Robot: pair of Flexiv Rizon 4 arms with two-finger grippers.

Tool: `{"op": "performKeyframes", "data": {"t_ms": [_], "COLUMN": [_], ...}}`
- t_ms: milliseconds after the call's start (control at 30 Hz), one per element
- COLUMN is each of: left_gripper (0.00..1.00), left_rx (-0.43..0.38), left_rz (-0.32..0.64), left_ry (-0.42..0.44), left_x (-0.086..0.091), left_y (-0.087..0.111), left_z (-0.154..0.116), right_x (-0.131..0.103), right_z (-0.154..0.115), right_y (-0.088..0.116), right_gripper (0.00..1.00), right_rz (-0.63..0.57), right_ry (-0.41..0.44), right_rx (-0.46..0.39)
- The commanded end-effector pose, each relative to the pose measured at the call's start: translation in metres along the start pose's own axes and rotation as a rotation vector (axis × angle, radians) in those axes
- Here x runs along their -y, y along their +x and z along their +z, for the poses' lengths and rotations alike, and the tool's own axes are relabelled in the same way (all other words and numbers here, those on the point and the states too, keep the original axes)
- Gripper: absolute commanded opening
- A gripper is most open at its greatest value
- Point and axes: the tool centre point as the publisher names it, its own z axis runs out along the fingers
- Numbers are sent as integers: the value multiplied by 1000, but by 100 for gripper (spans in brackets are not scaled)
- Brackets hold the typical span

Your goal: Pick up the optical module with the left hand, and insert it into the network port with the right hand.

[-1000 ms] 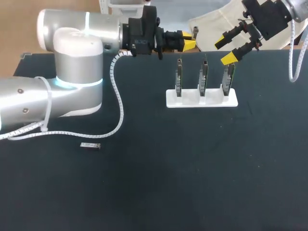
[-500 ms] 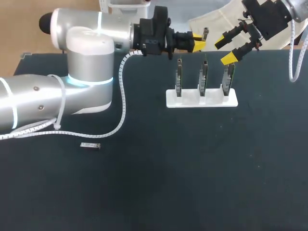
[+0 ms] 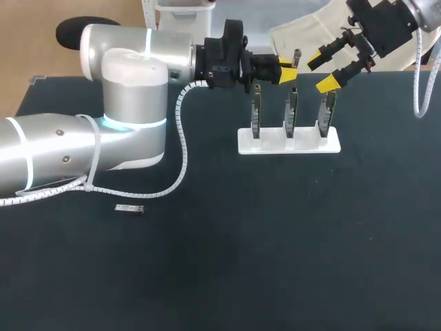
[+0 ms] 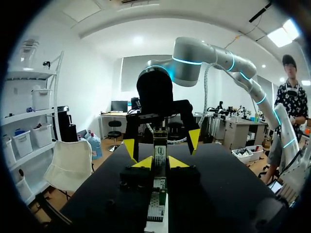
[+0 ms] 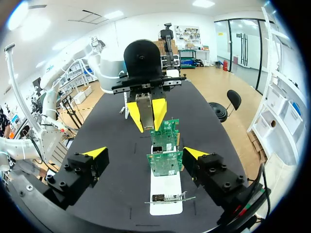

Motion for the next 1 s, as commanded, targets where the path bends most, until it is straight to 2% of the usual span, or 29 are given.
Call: {"op": "performKeyframes", "data": {"t_ms": [33, 1000], "left_gripper": [0, 0], "left_rx": [-3, -7], "left_rz": [-1, -35], "left_ry": [11, 41], "left_x": [-5, -5], "left_y": [1, 13], "left_z": [3, 10], "right_x": [-3, -3], "right_z": [0, 0], "right_y": [1, 1], "right_gripper": [100, 100], "right_rz": [-1, -1], "right_ry": [7, 7], "right_rx": [1, 1]}}
